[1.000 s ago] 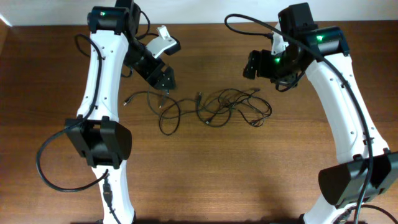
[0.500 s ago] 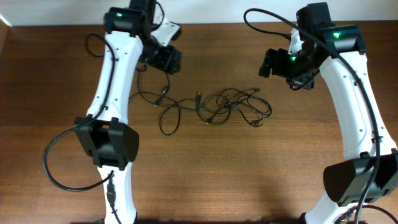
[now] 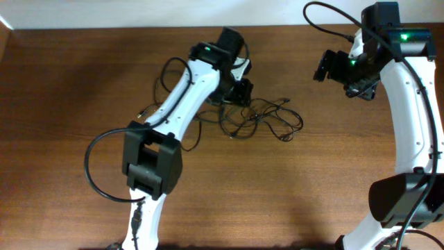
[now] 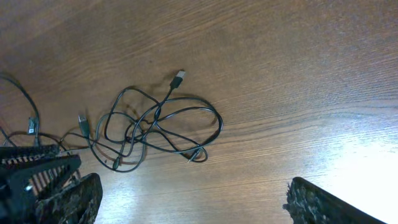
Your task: Untangle cables
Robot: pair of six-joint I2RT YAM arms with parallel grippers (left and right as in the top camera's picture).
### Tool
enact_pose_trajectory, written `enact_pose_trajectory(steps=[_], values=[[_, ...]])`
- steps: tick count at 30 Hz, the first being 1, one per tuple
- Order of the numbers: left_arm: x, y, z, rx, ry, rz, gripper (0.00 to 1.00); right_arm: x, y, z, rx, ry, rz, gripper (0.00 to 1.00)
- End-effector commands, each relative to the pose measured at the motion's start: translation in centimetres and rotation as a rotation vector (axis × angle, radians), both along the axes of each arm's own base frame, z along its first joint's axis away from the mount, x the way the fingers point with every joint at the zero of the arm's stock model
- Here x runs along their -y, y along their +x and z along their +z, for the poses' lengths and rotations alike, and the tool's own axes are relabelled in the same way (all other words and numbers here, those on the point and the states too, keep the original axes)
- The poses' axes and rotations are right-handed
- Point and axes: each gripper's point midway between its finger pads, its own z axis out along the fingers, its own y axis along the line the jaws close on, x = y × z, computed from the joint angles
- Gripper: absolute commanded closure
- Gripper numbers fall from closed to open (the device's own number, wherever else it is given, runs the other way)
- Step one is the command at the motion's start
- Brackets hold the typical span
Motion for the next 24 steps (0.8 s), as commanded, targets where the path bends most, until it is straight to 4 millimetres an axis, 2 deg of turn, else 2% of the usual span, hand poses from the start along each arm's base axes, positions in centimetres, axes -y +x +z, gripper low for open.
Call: enact_pose_trajectory(steps=[1,6,10,11,13,20,24], values=[[-0.6,0.2,0.5,0.043,0.078,0.082,0.50,0.3,-0.6,-0.8,-0.023,-0.015,0.004,0.04],[0.2,-0.4,-0.1,0.044,0.095,0.081,0.49,0.3,-0.9,-1.9,-0.050,-0.016,0.009,0.04],[0.9,-0.8,-2.7,0.031,0.081,0.095,0.47,0.3,-1.0,-1.9,-0.048,-0.020,0.023,0.04],[0.9,-0.8,-3.2,0.030,0.081,0.102,0.42,0.3,-1.0,-1.9,-0.048,-0.020,0.023,0.04],[1.0,-0.7,-4.3,0.035,0.075,0.110,0.40,0.3,-1.0,-1.9,-0.048,-0.020,0.023,0.04],[1.6,-0.8,-7.0,0.061,0.058,0.108,0.47,0.3,-0.9,-1.9,-0.046,-0.021,0.026,0.04],[1.7,-0.4,-7.9,0.087,0.045,0.110,0.57,0.3,-0.9,-1.9,-0.046,-0.022,0.028,0.04]])
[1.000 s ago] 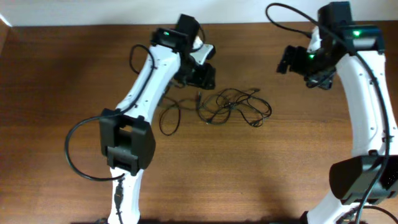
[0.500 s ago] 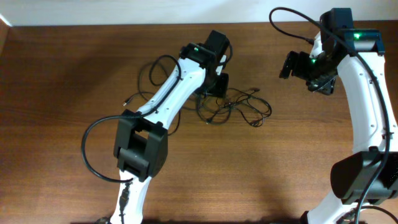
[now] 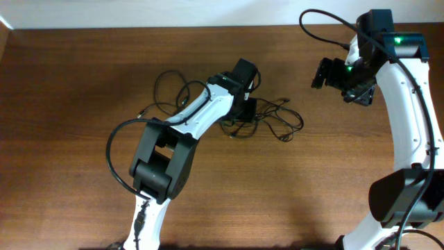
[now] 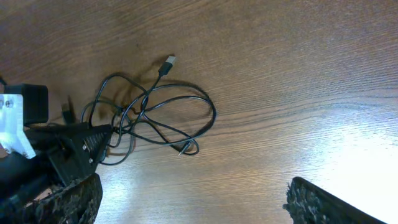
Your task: Untangle cables
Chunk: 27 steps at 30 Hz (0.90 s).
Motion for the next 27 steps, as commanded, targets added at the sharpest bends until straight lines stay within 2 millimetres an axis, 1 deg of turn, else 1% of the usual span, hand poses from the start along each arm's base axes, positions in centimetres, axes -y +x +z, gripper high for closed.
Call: enact_pose_trajectory(steps=[1,2,3,4,5,6,7,8,9,10,12,14,15,16,18,21,22,24,25,27], values=[[0.1,0.0,-0.1,0.025,-0.005,0.003,0.58,0.3,-0.1,0.2,0.009,-0.016,0.008,0.04],[0.1,0.0,-0.2,0.029,-0.007,0.002,0.59,0.3,-0.1,0.2,0.009,-0.016,0.008,0.04],[0.1,0.1,-0.3,0.034,-0.007,0.003,0.63,0.3,-0.1,0.2,0.009,-0.016,0.008,0.04],[-0.1,0.4,-0.3,0.050,0.005,0.010,0.72,0.2,-0.1,0.2,0.008,-0.016,0.009,0.04],[-0.3,0.8,-0.1,0.066,0.013,0.016,0.98,0.2,-0.1,0.2,0.009,-0.016,0.010,0.04],[-0.2,1.2,0.4,0.076,0.008,0.014,1.00,0.2,-0.1,0.2,0.010,-0.018,0.019,0.04],[-0.2,1.5,1.4,0.093,0.000,0.011,1.00,0.2,-0.2,0.2,0.010,-0.021,0.030,0.04],[-0.1,1.9,2.8,0.115,-0.011,0.013,1.00,0.2,-0.2,0.2,0.009,-0.022,0.036,0.04],[-0.1,2.7,5.1,0.162,-0.029,-0.002,1.00,0.2,-0.2,0.1,0.008,-0.022,0.039,0.04],[-0.2,3.4,8.0,0.212,-0.055,0.001,1.00,0.2,-0.2,0.1,0.009,-0.021,0.039,0.04],[-0.9,4.5,16.8,0.339,-0.124,0.015,1.00,0.0,-0.2,0.2,0.010,-0.010,0.042,0.04],[-1.1,4.3,22.3,0.418,-0.188,0.016,1.00,-0.3,-0.2,0.2,0.011,-0.004,0.048,0.04],[-1.0,3.9,25.7,0.472,-0.239,0.006,1.00,-0.6,-0.2,0.2,0.012,-0.004,0.056,0.04],[-1.0,3.5,27.7,0.507,-0.266,0.001,1.00,-0.9,-0.2,0.2,0.014,-0.004,0.063,0.04],[-1.4,2.8,31.3,0.575,-0.301,0.001,1.00,-2.0,-0.1,0.3,0.022,0.005,0.087,0.04],[-2.0,1.6,35.2,0.654,-0.342,0.002,1.00,-4.4,0.3,0.6,0.052,0.031,0.142,0.04],[-2.5,1.3,36.6,0.685,-0.355,0.008,1.00,-5.0,0.4,0.7,0.060,0.046,0.156,0.05],[-3.9,1.0,38.5,0.731,-0.366,0.031,1.00,-7.2,0.8,1.4,0.096,0.141,0.214,0.05],[-4.8,1.0,39.2,0.748,-0.367,0.047,1.00,-8.0,0.9,1.8,0.115,0.182,0.241,0.05],[-6.1,1.2,39.7,0.755,-0.372,0.068,1.00,-10.4,1.4,3.3,0.179,0.313,0.325,0.05]])
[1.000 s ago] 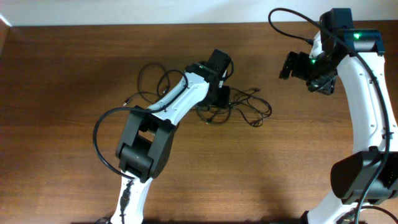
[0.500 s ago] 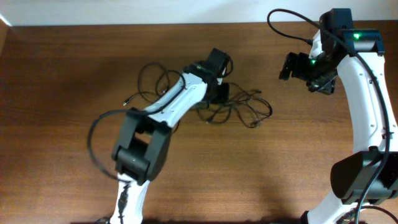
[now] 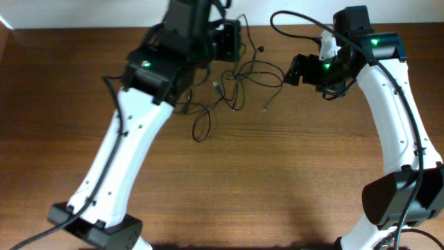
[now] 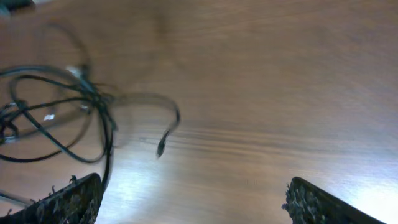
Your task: Untangle cables
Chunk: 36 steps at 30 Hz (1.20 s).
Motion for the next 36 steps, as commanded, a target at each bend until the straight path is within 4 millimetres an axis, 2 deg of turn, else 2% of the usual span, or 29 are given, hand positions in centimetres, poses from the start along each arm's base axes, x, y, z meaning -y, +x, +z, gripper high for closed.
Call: enact_pose_trajectory(steps=[1,3,7,9,11,14,15,17,18,19,21,22,24,25,28,31,34,36], values=[[-2.3,-0.8,3.4,0.067,-0.043,0.006,1.00,-3.9,-0.1,2.4,0.063,0.210,0.142,0.05],[-2.1,-0.9,3.4,0.058,-0.060,-0.020,1.00,-5.0,0.2,3.5,0.098,0.282,0.175,0.05],[-2.0,-1.0,3.5,0.053,-0.070,-0.026,1.00,-7.0,0.8,5.8,0.174,0.418,0.252,0.13],[-1.9,-1.1,3.5,0.044,-0.086,-0.020,1.00,-7.2,1.2,5.4,0.167,0.419,0.237,0.16],[-1.9,-1.1,3.5,0.044,-0.086,-0.020,1.00,-7.6,1.7,3.7,0.117,0.417,0.212,0.18],[-1.9,-1.1,3.5,0.044,-0.086,-0.020,1.00,-9.1,2.4,-0.3,-0.004,0.421,0.179,0.24],[-1.9,-1.0,3.5,0.044,-0.085,-0.019,1.00,-10.0,2.4,-2.2,-0.048,0.417,0.189,0.30],[-2.0,-1.0,3.5,0.045,-0.083,-0.016,1.00,-10.0,2.6,-3.6,-0.076,0.405,0.182,0.46],[-2.2,-0.9,3.5,0.045,-0.083,-0.011,1.00,-9.4,2.8,-4.6,-0.088,0.370,0.163,0.67],[-3.0,-0.5,3.5,0.047,-0.081,0.009,1.00,-8.6,2.9,-5.2,-0.094,0.325,0.138,0.81],[-5.4,0.5,3.5,0.053,-0.074,0.071,1.00,-6.8,2.8,-6.1,-0.114,0.250,0.093,0.91],[-7.2,1.2,3.6,0.059,-0.067,0.122,1.00,-5.3,2.7,-6.8,-0.134,0.193,0.057,0.95],[-11.3,2.4,3.6,0.066,-0.054,0.226,1.00,-2.1,2.4,-8.1,-0.170,0.073,-0.013,0.96],[-14.3,3.1,3.6,0.068,-0.052,0.290,1.00,-0.1,2.2,-8.6,-0.189,0.006,-0.053,0.96],[-19.5,3.6,3.7,0.071,-0.048,0.400,1.00,3.6,1.7,-9.3,-0.225,-0.087,-0.125,0.96],[-22.8,3.1,4.0,0.070,-0.045,0.470,1.00,6.2,1.6,-9.7,-0.238,-0.143,-0.176,0.96],[-23.9,2.6,3.6,0.059,-0.005,0.478,1.00,7.0,1.4,-9.8,-0.237,-0.150,-0.158,0.96],[-25.9,2.3,3.0,0.042,0.035,0.537,1.00,8.2,0.8,-10.1,-0.263,-0.169,-0.176,0.96]])
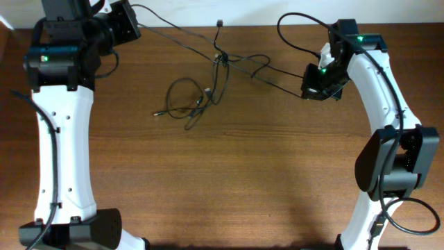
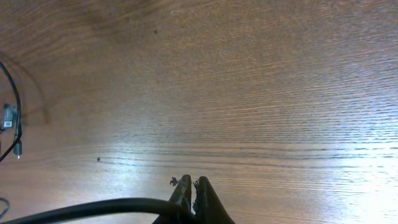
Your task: Untangle cables
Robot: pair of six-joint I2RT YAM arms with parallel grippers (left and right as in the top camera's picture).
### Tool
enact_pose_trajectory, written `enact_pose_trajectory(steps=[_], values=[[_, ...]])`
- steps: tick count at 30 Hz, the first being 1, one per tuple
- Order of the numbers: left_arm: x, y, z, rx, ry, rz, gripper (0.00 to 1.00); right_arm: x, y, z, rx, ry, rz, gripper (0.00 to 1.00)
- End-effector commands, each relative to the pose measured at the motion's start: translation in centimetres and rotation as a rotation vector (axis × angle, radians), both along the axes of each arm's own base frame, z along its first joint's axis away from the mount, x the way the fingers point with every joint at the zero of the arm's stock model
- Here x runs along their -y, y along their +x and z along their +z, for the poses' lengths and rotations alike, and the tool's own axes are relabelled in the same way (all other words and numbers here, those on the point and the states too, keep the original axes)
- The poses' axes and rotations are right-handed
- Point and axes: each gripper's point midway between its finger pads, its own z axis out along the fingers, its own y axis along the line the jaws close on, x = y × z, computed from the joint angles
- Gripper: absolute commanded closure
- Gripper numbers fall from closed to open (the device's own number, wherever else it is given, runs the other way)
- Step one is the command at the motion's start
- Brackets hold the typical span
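A tangle of thin black cables (image 1: 220, 61) is strung above the brown table. One strand runs taut from my left gripper (image 1: 130, 19), shut on it at the far back left, through a knot to my right gripper (image 1: 310, 89), shut on the other end at the right. Loose loops (image 1: 189, 104) with small plugs hang or lie below the knot. In the right wrist view my right gripper (image 2: 193, 188) is pinched on the black cable (image 2: 93, 207), which leaves to the left. A silver plug (image 2: 9, 116) shows at the left edge.
The wooden table (image 1: 243, 180) ends at a white wall along its back edge. My left arm (image 1: 59, 139) stands along the left side and my right arm (image 1: 392, 104) along the right, with its own supply cable (image 1: 288, 28) looping above the back edge.
My left gripper has moved from the back middle to the far back left with the cable. My right gripper, open then, is now shut on a strand, and the cable is taut between them.
The tangle lay on the table with my left gripper over it and my right gripper open at the far right. Then the left gripper was down in the tangle. Later it held the tangle lifted at the back, the right gripper near. Now both hold it stretched apart.
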Motion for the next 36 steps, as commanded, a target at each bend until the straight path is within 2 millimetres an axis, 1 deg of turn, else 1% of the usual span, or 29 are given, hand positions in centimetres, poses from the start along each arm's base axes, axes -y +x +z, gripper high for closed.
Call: enact_pose_trajectory(steps=[1,3,5,6,7,8,9,11,13,15,16,18,19,20,21,22,23,25,26,27,28,29,30,32,33,34,35,36], values=[[-6.7,-1.7,1.7,0.025,0.119,0.207,1.00,5.4,-0.9,-0.7,-0.040,-0.127,-0.058,0.96],[-8.7,-2.7,0.4,-0.037,0.153,0.245,1.00,7.0,-1.4,-0.7,-0.058,-0.120,-0.076,0.96],[-9.5,-3.7,-1.0,-0.104,0.218,0.215,1.00,7.6,-1.8,-0.5,-0.058,-0.064,-0.059,0.96],[-9.4,-4.3,-2.8,-0.179,0.267,0.165,1.00,6.6,-1.6,0.3,-0.013,0.068,0.017,0.96],[-9.3,-4.5,-3.7,-0.211,0.275,0.145,1.00,5.5,-1.6,0.8,0.015,0.143,0.059,0.96],[-8.9,-4.6,-4.8,-0.250,0.285,0.105,1.00,4.7,-1.5,1.4,0.038,0.198,0.093,0.96],[-7.8,-4.5,-6.7,-0.303,0.281,0.010,1.00,3.6,-1.8,2.1,0.047,0.227,0.121,0.96],[-5.9,-4.1,-8.5,-0.334,0.253,-0.120,1.00,2.5,-2.1,2.9,0.060,0.224,0.156,0.96],[-4.2,-3.2,-10.8,-0.375,0.218,-0.210,1.00,0.7,-2.5,4.6,0.101,0.208,0.208,0.96],[-2.7,-2.8,-11.8,-0.374,0.212,-0.296,1.00,-0.5,-2.8,6.2,0.138,0.195,0.239,0.96],[-1.5,-2.6,-11.9,-0.355,0.218,-0.361,1.00,-1.1,-3.1,7.2,0.163,0.192,0.256,0.96],[1.4,-2.8,-11.3,-0.288,0.226,-0.517,1.00,-1.7,-3.4,8.2,0.190,0.189,0.274,0.96],[2.6,-3.0,-10.9,-0.262,0.209,-0.571,1.00,-1.6,-3.3,8.2,0.185,0.185,0.263,0.96],[5.0,-3.5,-10.1,-0.210,0.153,-0.670,1.00,-1.1,-3.2,7.9,0.173,0.151,0.236,0.96],[6.9,-4.1,-9.5,-0.178,0.108,-0.742,1.00,-0.9,-3.2,7.8,0.171,0.142,0.233,0.96],[7.9,-4.4,-9.5,-0.181,0.102,-0.766,1.00,-0.9,-3.2,7.8,0.171,0.142,0.232,0.96],[8.9,-4.7,-9.9,-0.192,0.107,-0.793,1.00,-0.9,-3.2,7.8,0.171,0.138,0.231,0.96],[12.1,-5.8,-11.6,-0.251,0.095,-0.880,1.00,-0.3,-3.0,7.6,0.157,0.109,0.186,0.96],[13.3,-6.1,-12.3,-0.275,0.090,-0.910,1.00,-0.2,-2.9,7.6,0.159,0.103,0.186,0.96],[15.5,-6.8,-13.6,-0.316,0.083,-0.963,1.00,-0.1,-2.9,7.5,0.158,0.096,0.185,0.96],[17.1,-7.3,-14.5,-0.351,0.071,-0.991,1.00,0.0,-3.0,7.5,0.154,0.095,0.183,0.96],[19.1,-8.1,-15.3,-0.395,0.050,-1.010,1.00,0.6,-3.2,7.3,0.143,0.075,0.173,0.96],[20.3,-8.6,-15.7,-0.406,0.055,-1.035,0.99,1.4,-3.4,7.0,0.126,0.046,0.159,0.96],[21.9,-9.0,-16.2,-0.434,0.072,-1.025,0.94,2.7,-3.7,6.8,0.097,0.016,0.112,0.96],[22.6,-9.0,-16.7,-0.454,0.104,-0.991,0.89,3.5,-3.7,6.8,0.094,0.018,0.084,0.96],[22.9,-8.8,-17.3,-0.477,0.146,-0.947,0.74,4.0,-3.6,6.8,0.089,0.020,0.055,0.96],[23.0,-8.9,-18.0,-0.506,0.183,-0.907,0.53,4.2,-3.6,6.8,0.090,0.019,0.050,0.95],[22.7,-8.8,-18.7,-0.533,0.224,-0.863,0.36,4.2,-3.6,6.8,0.089,0.019,0.050,0.83]])
